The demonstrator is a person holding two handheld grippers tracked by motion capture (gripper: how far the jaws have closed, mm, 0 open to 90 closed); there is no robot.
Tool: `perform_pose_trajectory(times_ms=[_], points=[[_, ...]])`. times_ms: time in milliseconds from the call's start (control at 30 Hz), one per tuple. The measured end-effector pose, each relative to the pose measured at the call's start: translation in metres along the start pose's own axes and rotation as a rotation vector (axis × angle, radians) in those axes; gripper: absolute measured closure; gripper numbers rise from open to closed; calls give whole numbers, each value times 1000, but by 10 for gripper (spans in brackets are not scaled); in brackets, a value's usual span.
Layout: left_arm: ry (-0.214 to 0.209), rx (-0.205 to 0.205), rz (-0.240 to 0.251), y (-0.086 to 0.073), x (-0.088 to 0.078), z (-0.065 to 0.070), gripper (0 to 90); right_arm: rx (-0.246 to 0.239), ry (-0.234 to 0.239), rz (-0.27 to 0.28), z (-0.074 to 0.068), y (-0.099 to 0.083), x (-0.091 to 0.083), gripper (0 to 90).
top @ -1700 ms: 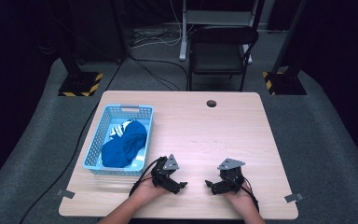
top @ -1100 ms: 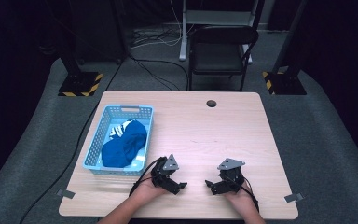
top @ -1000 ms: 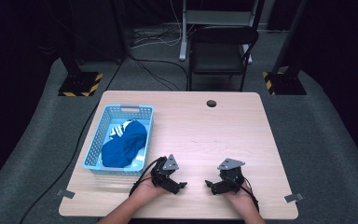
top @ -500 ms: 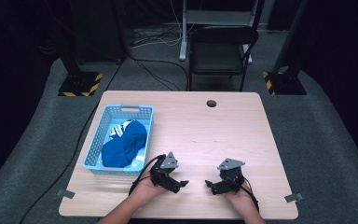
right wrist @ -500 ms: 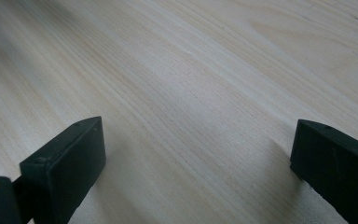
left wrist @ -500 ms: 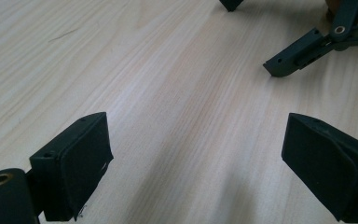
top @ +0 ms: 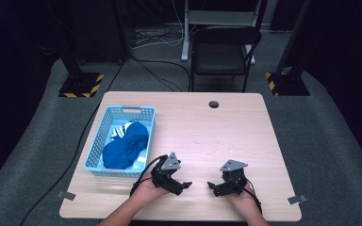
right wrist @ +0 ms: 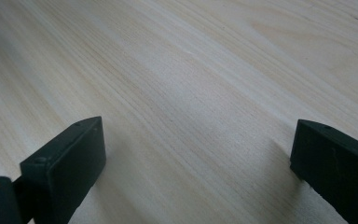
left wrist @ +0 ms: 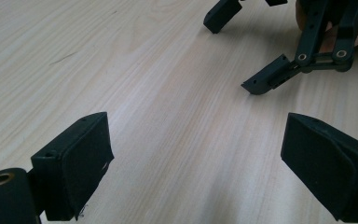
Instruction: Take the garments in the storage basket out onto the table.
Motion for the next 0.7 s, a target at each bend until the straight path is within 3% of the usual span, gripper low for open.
perform_pose_trajectory(times_ms=[700], points=[[14, -17, 42, 16, -24, -7, 86, 0, -1, 0, 0, 0, 0, 26]])
Point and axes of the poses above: each handheld gripper's, and its own axes: x roughly forward along the jaws, y roughly out of its top, z roughly to its right, the point moved 3 cm from there along x, roughly forward along the jaws, and after that the axes turned 7 degrees about z, right-handed, at the moved point
